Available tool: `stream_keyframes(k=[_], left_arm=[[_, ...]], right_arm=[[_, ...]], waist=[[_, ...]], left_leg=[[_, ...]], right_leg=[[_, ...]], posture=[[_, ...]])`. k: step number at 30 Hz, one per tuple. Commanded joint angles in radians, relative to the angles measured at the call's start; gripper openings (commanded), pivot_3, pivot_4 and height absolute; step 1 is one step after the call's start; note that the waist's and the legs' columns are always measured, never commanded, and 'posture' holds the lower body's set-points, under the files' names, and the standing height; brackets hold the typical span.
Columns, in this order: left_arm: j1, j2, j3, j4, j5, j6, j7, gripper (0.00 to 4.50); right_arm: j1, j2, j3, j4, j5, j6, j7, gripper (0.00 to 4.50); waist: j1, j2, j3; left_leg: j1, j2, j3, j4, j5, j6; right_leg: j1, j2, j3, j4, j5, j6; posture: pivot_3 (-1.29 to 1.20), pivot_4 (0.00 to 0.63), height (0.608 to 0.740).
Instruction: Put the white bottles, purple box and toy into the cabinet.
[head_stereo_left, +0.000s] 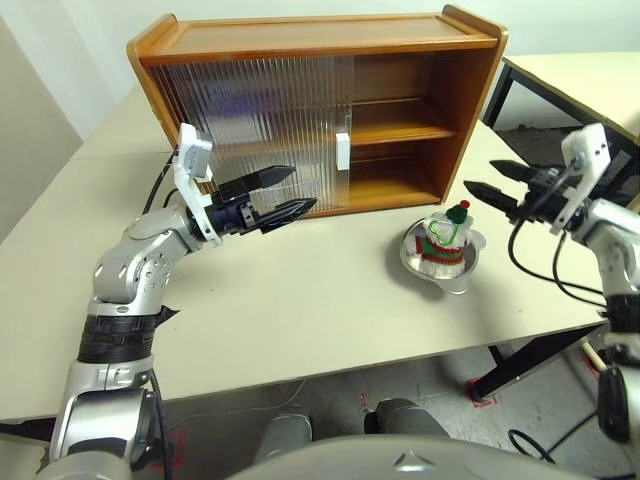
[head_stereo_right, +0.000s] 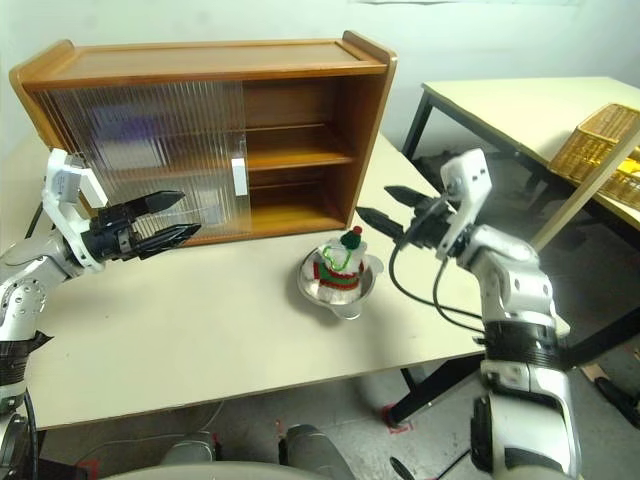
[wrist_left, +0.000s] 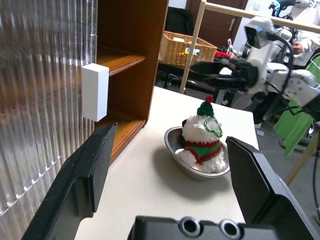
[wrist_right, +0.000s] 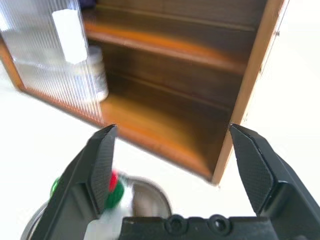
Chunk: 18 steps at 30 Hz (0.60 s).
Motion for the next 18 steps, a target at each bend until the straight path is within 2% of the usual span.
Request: stream_keyframes(k=[1,9,18], left_arm=[[-0.009,0.002,-0.006,0.011,0.01,-0.004,-0.01,4.5],[-0.008,0.0,-0.005,0.012,0.014,-0.003,-0.014,4.5],[-0.005,0.007,0.003,0.009,0.015,0.0,-0.014,4.5]], right_arm=[[0.083,-0.008,-0.026,-0.094,0.05,0.041,0.002,4.45],[0.229,0.017,-0.008,-0.177,0.069,0.04,-0.006,4.45],[0.276,0.055,0.02,-0.182,0.063,0.031,0.0,4.45]], waist=[[-0.003,0.0,0.0],[-0.015,0.0,0.0],[-0.015,0.0,0.0]], left_leg=[[0.0,0.0,0.0,0.0,0.0,0.0],[0.0,0.0,-0.001,-0.001,-0.001,-0.001],[-0.001,0.0,-0.001,-0.003,-0.001,-0.002]], right_leg=[[0.0,0.0,0.0,0.0,0.0,0.0],[0.001,0.0,0.0,-0.001,-0.002,0.001],[0.0,0.0,0.0,-0.001,-0.005,0.0]], posture=[[-0.13,0.0,0.74],[-0.12,0.0,0.74],[-0.11,0.0,0.74]])
